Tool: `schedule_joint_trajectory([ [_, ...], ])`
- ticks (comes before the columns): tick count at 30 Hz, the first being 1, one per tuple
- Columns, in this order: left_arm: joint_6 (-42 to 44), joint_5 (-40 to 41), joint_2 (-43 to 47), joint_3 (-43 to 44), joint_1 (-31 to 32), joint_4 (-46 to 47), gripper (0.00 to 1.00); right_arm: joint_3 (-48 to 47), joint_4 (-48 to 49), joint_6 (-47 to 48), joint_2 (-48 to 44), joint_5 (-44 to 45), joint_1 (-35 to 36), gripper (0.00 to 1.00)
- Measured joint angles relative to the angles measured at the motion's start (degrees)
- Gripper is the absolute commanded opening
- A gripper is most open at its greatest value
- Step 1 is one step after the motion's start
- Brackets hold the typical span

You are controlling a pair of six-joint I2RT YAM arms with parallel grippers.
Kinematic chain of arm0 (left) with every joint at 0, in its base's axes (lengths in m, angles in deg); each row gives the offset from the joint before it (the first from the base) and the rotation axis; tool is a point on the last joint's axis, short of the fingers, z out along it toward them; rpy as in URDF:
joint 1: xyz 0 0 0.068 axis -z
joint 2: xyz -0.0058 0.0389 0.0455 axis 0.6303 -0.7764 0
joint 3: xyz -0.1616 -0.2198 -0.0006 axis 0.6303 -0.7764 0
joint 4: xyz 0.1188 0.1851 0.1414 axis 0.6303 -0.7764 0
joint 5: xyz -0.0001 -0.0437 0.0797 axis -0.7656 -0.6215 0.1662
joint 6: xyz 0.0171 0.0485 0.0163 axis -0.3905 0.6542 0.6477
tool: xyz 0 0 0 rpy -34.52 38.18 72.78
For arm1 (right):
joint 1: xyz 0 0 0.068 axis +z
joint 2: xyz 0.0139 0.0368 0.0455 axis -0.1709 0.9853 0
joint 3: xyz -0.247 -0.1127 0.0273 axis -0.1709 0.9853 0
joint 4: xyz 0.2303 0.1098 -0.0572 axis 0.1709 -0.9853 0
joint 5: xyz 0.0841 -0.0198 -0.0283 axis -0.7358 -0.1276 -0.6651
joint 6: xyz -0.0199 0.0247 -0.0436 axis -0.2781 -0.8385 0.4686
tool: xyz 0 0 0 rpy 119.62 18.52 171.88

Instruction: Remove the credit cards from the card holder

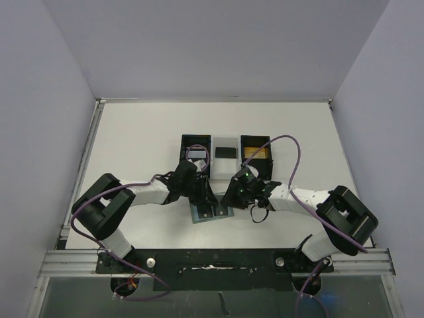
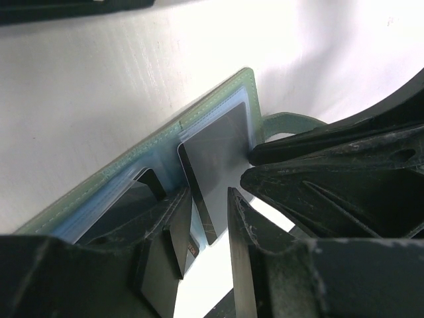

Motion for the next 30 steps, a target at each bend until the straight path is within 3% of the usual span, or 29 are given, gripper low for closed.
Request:
schedule_joint_trajectory([
  [10, 0.3, 1.2, -0.1, 0.1, 0.0, -1.2, 0.00, 0.2, 0.0, 0.0, -0.1, 0.0, 0.0, 0.31],
  [30, 1.5, 0.5, 3.5, -1.2, -0.9, -2.5, 0.00, 0.1, -0.2, -0.2, -0.1, 0.1, 0.0, 0.32],
])
